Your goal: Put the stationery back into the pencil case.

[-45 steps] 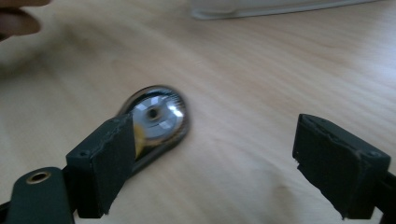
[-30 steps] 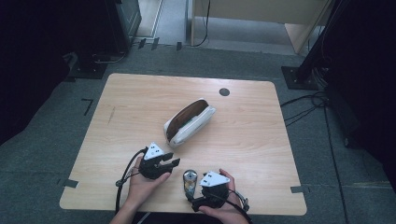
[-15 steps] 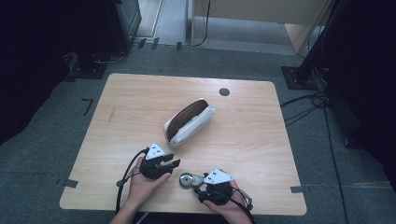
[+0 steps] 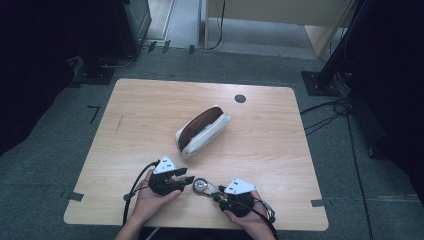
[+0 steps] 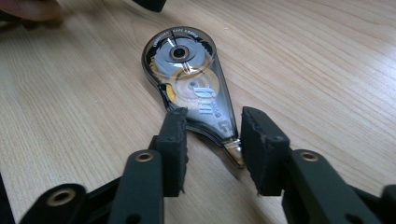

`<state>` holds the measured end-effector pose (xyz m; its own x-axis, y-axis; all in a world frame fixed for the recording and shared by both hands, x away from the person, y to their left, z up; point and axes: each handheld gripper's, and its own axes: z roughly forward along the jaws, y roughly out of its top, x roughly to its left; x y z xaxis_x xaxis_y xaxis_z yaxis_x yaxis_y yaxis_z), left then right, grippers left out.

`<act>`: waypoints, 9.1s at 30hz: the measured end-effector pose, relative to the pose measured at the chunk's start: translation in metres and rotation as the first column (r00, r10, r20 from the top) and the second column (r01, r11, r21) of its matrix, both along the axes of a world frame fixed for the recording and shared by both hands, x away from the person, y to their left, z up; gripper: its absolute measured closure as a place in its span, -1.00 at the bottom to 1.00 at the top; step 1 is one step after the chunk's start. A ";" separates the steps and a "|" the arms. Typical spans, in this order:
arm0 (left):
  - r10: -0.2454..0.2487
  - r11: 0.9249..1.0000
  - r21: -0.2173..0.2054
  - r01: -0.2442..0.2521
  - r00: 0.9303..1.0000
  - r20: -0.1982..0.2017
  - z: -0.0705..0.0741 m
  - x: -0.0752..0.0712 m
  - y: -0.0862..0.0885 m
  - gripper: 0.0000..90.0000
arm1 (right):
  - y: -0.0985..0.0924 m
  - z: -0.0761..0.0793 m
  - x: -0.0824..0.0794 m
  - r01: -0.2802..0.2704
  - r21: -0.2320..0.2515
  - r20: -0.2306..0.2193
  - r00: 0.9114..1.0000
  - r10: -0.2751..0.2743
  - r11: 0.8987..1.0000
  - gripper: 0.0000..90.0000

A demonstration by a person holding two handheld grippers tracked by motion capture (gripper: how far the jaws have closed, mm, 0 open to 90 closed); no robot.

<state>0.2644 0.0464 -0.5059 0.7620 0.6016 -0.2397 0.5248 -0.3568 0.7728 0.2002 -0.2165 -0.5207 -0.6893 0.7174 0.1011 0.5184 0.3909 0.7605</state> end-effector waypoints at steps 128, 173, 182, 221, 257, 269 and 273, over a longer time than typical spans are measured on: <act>-0.305 0.944 0.191 0.269 0.931 0.201 0.000 -0.028 -0.030 0.66 | -0.067 0.010 0.030 0.240 0.310 -0.071 0.971 -0.229 0.920 -0.11; -0.019 0.999 0.032 0.010 0.964 0.267 0.090 0.015 0.021 0.66 | -0.160 -0.006 0.016 0.505 -0.110 -0.003 0.861 -0.509 0.856 -1.00; 0.046 0.998 0.019 -0.052 0.969 0.244 0.096 0.038 0.018 0.66 | -0.160 -0.006 0.016 0.504 -0.111 -0.003 0.862 -0.507 0.857 -1.00; 0.134 0.987 0.060 -0.147 0.974 0.184 0.097 0.097 -0.026 0.64 | -0.159 -0.006 0.016 0.493 -0.107 -0.002 0.868 -0.496 0.863 -1.00; 0.286 0.957 -0.096 -0.274 0.946 0.152 0.096 0.065 0.045 -1.00 | -0.159 -0.006 0.016 0.489 -0.109 -0.001 0.871 -0.492 0.865 -1.00; 0.324 0.945 -0.091 -0.314 0.936 0.134 0.081 0.039 0.082 -1.00 | -0.159 -0.006 0.016 0.490 -0.108 -0.002 0.870 -0.493 0.865 -1.00; 0.336 0.941 -0.081 -0.327 0.933 0.129 0.074 0.032 0.093 -1.00 | -0.159 -0.006 0.016 0.490 -0.108 -0.002 0.870 -0.493 0.865 -1.00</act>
<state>0.2967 0.1399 -0.4317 0.5497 0.8142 -0.1869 0.4914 -0.1342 0.8606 0.2162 -0.3755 -0.5264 -0.2429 0.9697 0.0244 0.6847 0.1536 0.7124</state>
